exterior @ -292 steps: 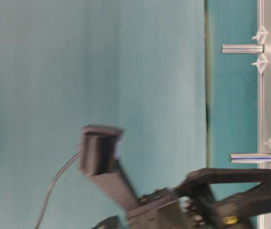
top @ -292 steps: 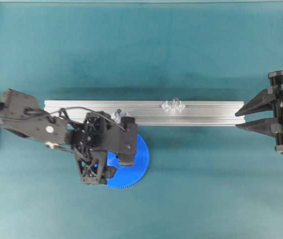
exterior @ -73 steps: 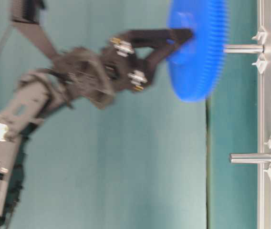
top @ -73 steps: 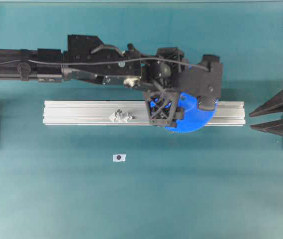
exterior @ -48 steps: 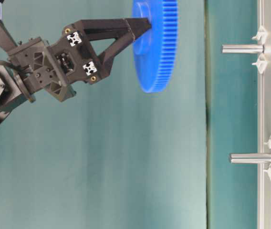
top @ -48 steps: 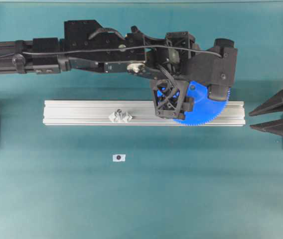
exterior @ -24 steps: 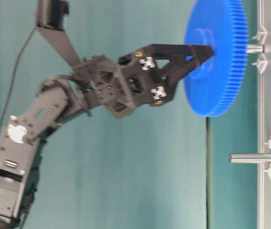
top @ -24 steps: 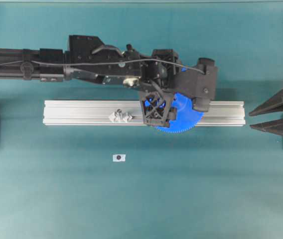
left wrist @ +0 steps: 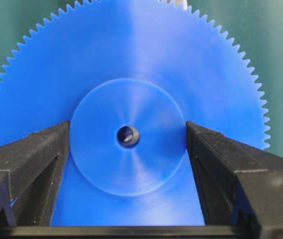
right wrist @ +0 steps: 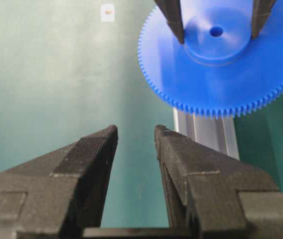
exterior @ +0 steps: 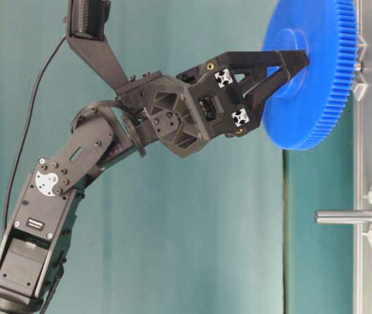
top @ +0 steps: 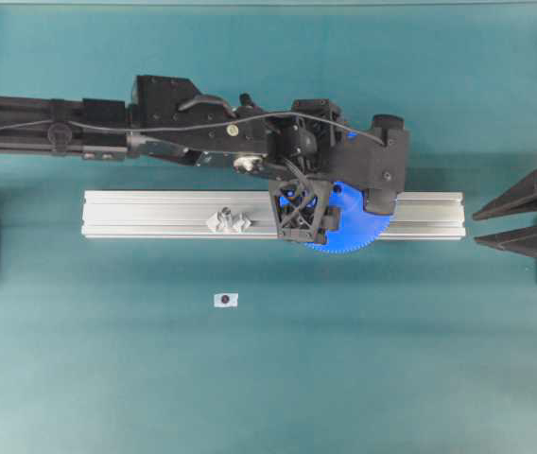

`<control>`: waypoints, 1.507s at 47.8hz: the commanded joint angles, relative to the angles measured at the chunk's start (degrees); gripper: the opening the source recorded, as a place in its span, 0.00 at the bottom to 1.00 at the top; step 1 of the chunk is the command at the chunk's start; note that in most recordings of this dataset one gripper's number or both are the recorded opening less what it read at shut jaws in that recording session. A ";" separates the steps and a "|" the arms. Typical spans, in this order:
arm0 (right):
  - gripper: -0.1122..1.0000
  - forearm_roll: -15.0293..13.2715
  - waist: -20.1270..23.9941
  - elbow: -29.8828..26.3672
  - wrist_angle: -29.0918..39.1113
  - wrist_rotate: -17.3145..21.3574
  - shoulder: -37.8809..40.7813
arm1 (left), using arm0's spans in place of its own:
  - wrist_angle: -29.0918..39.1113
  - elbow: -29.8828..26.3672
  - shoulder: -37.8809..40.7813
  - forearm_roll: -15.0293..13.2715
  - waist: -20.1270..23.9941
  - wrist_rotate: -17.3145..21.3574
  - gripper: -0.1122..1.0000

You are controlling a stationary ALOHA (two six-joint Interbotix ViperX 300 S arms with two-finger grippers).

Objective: Insert the large gear onto the shaft.
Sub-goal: 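Align the gear's center hole with the shaft, adjusting position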

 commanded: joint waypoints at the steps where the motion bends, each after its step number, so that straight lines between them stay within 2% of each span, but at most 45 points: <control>1: 0.49 0.09 -0.09 -0.53 -0.53 0.44 0.35 | 0.00 -0.18 -0.88 0.26 1.49 0.00 0.81; 14: 0.49 0.09 -0.09 -0.53 -0.53 0.53 0.35 | 0.18 0.00 -1.14 0.26 2.55 -0.09 0.81; 30: 0.49 -0.09 -0.09 -0.26 -0.70 2.20 0.26 | 4.92 0.00 -2.46 0.26 2.55 0.26 0.81; 44: 0.49 -0.09 -0.09 0.09 -2.20 2.20 0.26 | 5.10 -0.62 -3.16 0.26 2.55 0.35 0.81; 61: 0.49 -0.09 -0.09 0.35 -2.37 2.20 0.26 | 6.24 -4.48 -1.05 0.09 2.02 0.35 0.81; 65: 0.49 -0.09 -0.09 0.35 -2.20 2.20 0.26 | 6.15 -5.45 -0.79 0.26 1.76 0.88 0.85; 72: 0.49 -0.09 -0.09 0.35 -2.37 2.20 0.26 | 6.33 -5.98 0.09 0.26 1.76 1.14 0.81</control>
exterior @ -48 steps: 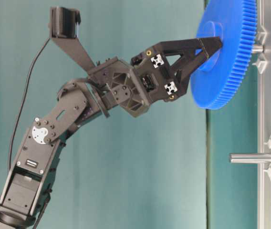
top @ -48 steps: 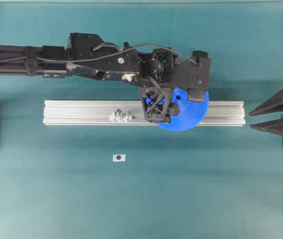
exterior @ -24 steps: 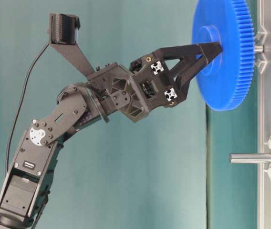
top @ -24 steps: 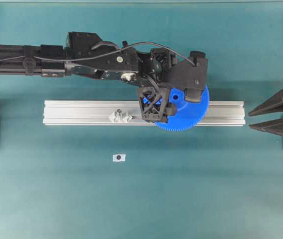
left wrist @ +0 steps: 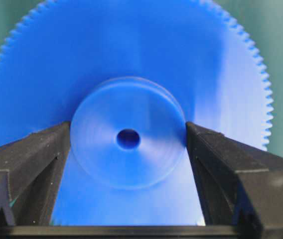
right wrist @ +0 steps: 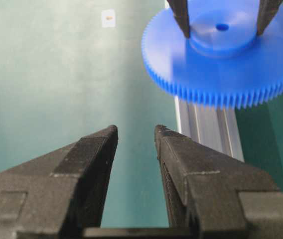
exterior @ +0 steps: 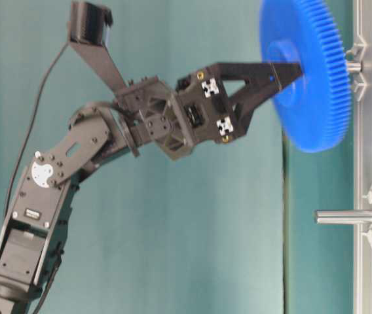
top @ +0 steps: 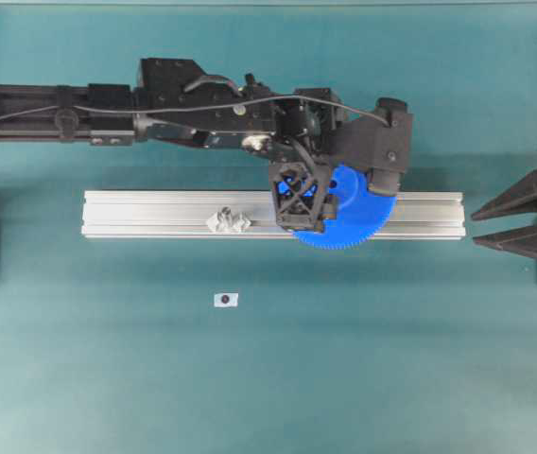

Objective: Insert the large gear onto the shaft.
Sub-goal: 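Align the gear's center hole with the shaft, adjusting position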

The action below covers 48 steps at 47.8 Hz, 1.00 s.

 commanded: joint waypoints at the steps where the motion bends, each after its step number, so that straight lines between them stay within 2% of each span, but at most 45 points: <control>1: 0.49 0.00 -0.09 -0.53 -0.35 0.44 0.35 | -0.09 -2.02 -0.88 0.26 0.18 0.26 0.81; 18: 0.49 0.00 -0.09 -0.35 -0.53 0.44 0.35 | 2.99 -2.55 -0.70 0.26 0.09 0.09 0.81; 48: 0.49 0.00 -0.09 0.00 -1.05 0.44 0.35 | 3.34 -5.54 1.05 0.26 -0.79 0.18 0.85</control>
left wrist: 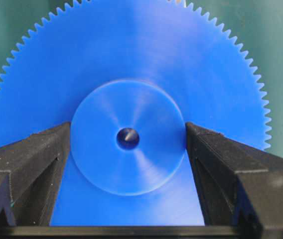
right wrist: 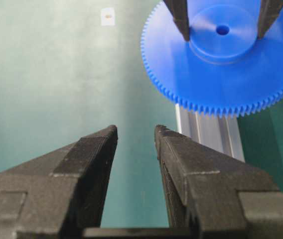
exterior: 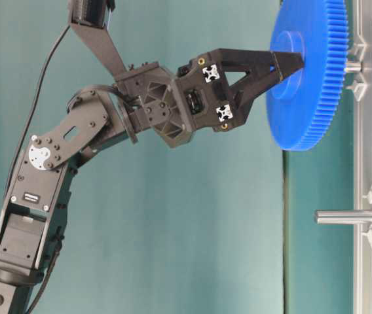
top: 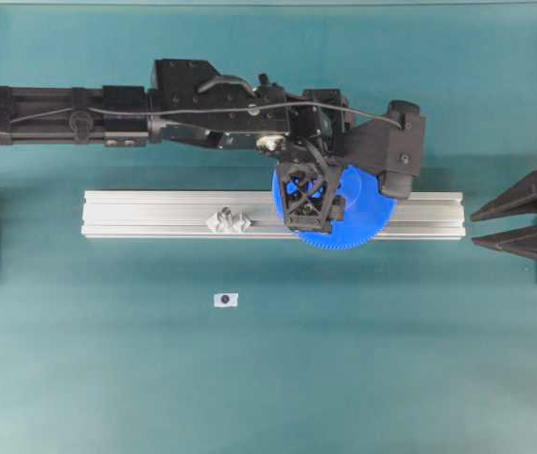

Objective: Insert the large gear onto the shaft.
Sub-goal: 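Align the gear's center hole with the shaft, adjusting position, then push the gear down onto the shaft with the left gripper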

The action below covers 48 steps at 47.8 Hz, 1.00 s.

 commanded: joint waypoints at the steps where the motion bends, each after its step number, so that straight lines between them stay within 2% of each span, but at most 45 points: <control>1: 0.49 -0.09 -0.09 -0.53 -0.53 0.44 0.35 | -0.09 -1.67 -1.14 0.26 -0.26 0.00 0.85; 16: 0.49 -0.09 -0.09 -0.53 -0.53 0.44 0.35 | 1.76 -2.37 -1.41 0.26 -0.44 0.00 0.85; 48: 0.49 -0.09 -0.09 -0.26 -0.53 0.44 -0.09 | 5.98 -8.70 -0.18 0.26 -1.14 1.05 0.88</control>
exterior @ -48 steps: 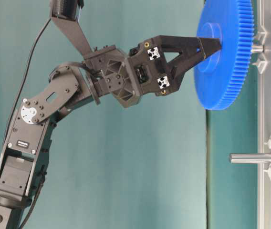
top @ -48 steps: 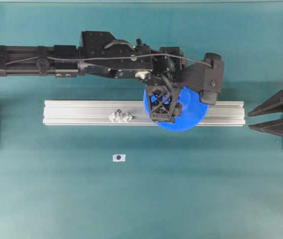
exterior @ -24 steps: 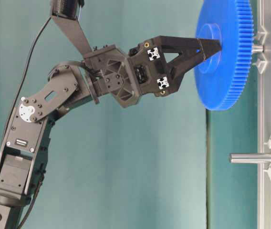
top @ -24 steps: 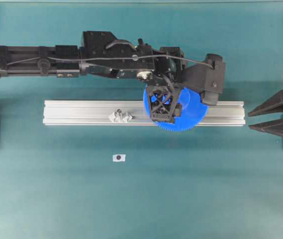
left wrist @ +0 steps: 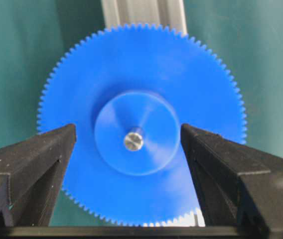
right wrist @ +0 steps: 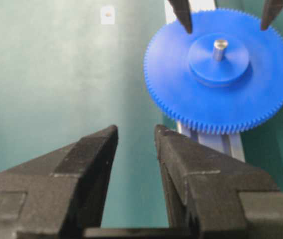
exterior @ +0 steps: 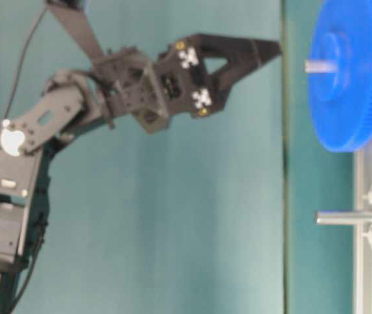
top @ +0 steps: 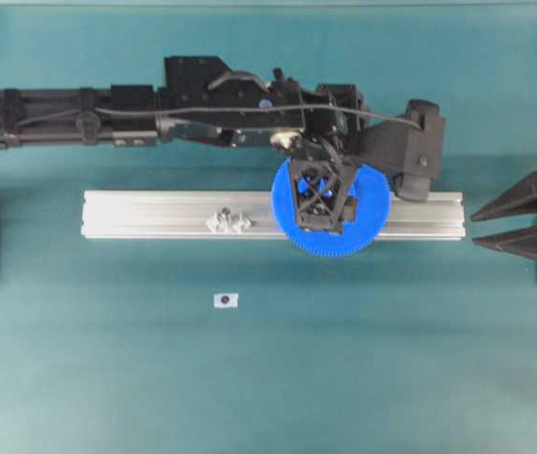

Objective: Insert the large gear onto the shaft.
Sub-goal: 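Push the gear down onto the shaft with the left gripper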

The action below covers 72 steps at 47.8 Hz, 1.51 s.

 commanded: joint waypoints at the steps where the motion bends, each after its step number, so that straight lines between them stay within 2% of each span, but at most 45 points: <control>1: 0.49 0.00 -0.09 -0.62 -0.53 0.44 0.09 | 0.00 -2.20 -1.67 0.26 -0.18 0.18 0.88; 14: 0.49 0.00 -0.09 -0.53 -0.26 0.44 -0.18 | 0.26 -2.11 -2.64 0.26 0.09 0.09 0.88; 31: 0.49 0.00 -0.09 -0.26 0.62 0.44 -1.67 | 1.49 2.99 -8.44 0.26 1.67 0.00 0.88; 41: 0.49 -0.09 -0.09 0.00 0.79 0.44 -1.93 | -1.05 5.27 -9.67 0.26 1.67 0.00 0.88; 56: 0.49 -0.09 -0.09 0.09 0.53 0.44 -1.93 | -6.50 9.32 -4.31 0.26 1.58 -5.89 0.77; 63: 0.49 -0.09 -0.09 0.00 0.62 0.44 -1.93 | -9.58 7.73 -6.15 0.26 1.85 -5.98 0.75; 72: 0.49 -0.09 -0.09 0.00 0.70 0.44 -1.93 | -6.50 0.44 -10.28 0.26 2.29 -5.80 0.75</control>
